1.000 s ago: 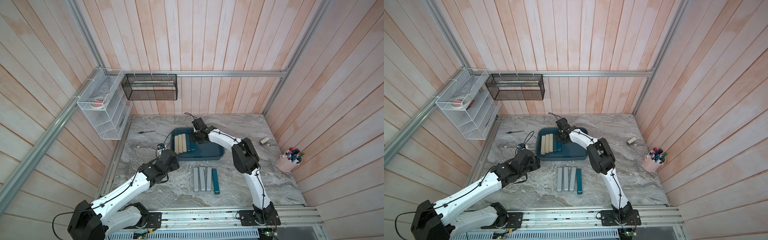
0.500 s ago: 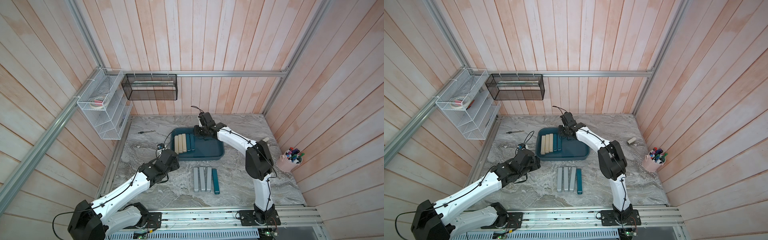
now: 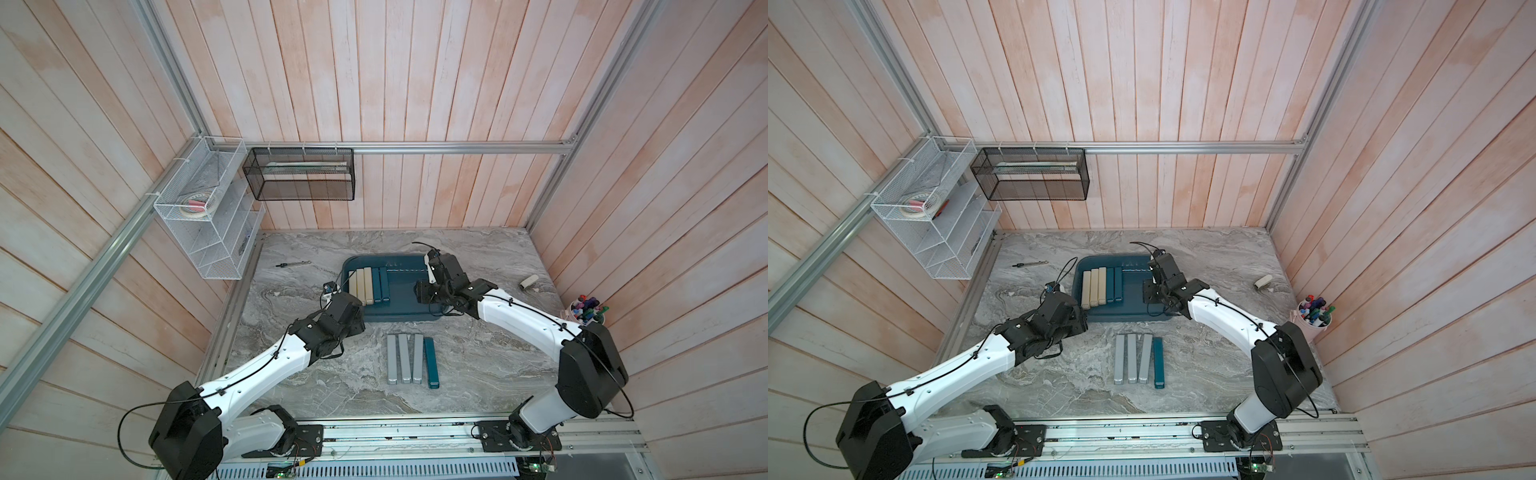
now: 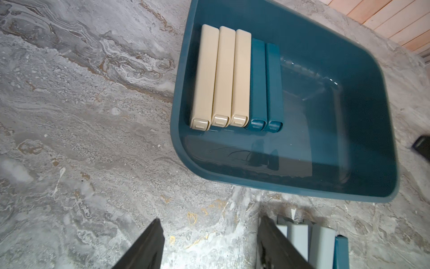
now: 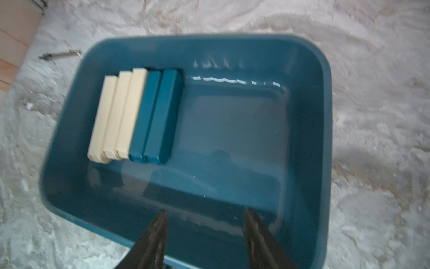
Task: Put the pruning pliers into the storage box
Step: Pick up the pruning pliers from the center of the board.
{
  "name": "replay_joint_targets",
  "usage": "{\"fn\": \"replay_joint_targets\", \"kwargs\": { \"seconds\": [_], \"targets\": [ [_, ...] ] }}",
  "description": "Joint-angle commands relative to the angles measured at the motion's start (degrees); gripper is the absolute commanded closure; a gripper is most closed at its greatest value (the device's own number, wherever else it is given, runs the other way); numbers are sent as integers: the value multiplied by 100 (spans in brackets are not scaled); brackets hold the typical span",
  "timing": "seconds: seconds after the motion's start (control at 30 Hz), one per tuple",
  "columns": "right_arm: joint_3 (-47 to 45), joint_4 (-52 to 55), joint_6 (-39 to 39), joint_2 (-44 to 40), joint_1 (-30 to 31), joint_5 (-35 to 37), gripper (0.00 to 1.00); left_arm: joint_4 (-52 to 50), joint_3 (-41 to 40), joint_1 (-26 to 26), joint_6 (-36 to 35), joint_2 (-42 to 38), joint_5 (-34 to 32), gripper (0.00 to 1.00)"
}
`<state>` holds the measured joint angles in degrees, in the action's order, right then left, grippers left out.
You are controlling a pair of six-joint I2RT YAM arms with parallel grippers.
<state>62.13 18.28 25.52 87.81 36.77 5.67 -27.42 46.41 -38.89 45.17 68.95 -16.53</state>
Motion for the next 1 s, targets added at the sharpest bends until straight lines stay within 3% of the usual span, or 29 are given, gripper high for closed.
{"fn": "replay_joint_targets", "kwargs": {
  "seconds": [0.0,0.27,0.5,0.97],
  "targets": [
    [-358,340,181,-536,267,482,43,217,214,30,-190,58,1,31],
    [-1325,754,896,-1225,767,439,43,249,463,23,-294,288,36,31],
    [-1991,794,1507,-1345,1284,254,43,350,289,22,-221,272,67,31],
    [-2236,826,1908,-1079,1578,332,44,464,79,22,-140,109,87,31]
  ]
}}
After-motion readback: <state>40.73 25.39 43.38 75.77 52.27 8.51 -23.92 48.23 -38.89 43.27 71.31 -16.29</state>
